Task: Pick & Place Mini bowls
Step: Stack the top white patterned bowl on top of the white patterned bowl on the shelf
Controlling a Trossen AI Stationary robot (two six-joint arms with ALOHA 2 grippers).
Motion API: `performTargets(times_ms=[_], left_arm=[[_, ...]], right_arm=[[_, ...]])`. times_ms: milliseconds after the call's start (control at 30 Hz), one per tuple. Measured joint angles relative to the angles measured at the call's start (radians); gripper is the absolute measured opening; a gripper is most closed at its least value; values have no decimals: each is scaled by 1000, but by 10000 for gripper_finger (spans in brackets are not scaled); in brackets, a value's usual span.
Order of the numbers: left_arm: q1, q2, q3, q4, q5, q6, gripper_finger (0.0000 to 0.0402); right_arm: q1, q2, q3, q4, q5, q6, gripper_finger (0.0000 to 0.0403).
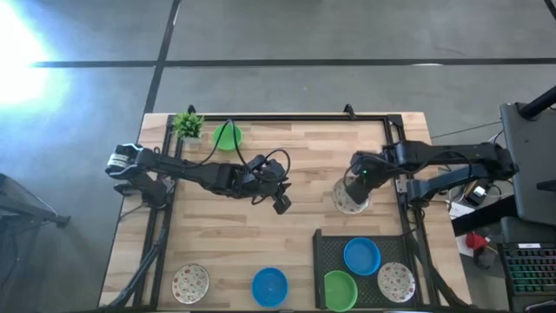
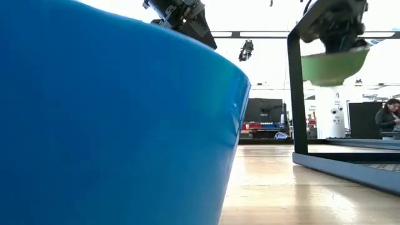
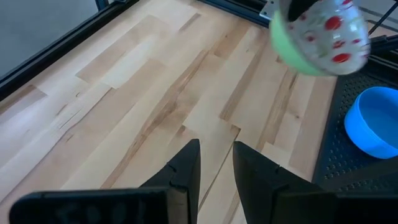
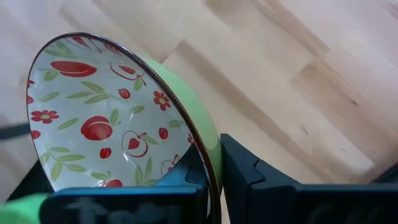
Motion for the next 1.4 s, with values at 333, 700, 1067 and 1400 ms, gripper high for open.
performTargets(times_ms=[333, 700, 1067, 1400], left_arm=[[0, 0, 0, -1, 0, 0, 87], [0, 0, 0, -2, 0, -4, 87], [0, -1, 0, -7, 0, -4, 87], [0, -1, 0, -8, 0, -5, 87]], right_arm=[[207, 1, 86, -43, -131, -2, 15], [512, 7, 66, -58, -207, 118, 15], [772, 46, 51, -45, -201, 215, 15], [881, 155, 43, 21, -208, 207, 15]])
